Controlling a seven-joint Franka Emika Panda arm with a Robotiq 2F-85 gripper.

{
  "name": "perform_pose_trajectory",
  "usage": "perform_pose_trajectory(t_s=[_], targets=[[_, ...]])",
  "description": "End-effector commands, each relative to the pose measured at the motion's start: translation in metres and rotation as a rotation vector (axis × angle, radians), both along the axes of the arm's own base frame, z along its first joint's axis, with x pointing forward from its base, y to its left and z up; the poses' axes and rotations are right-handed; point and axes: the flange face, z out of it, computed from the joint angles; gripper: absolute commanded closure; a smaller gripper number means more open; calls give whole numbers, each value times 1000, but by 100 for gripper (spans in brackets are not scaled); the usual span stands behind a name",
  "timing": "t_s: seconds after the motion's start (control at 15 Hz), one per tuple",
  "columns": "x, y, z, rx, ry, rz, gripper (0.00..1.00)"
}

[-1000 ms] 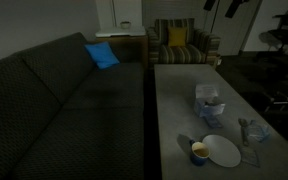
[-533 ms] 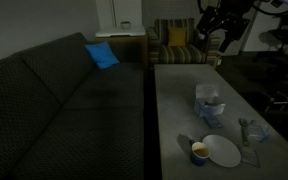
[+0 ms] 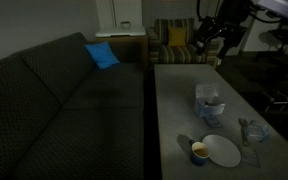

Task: Place the blue mug on the white plate

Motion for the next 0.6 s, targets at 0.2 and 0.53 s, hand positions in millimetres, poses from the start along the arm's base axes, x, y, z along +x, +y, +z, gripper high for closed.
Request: perform_pose_trajectory(t_s=[0.2,0.53], targets=[[17,5,-86,-98,79,-11,0],[8,43,-157,-221,227,103,0]])
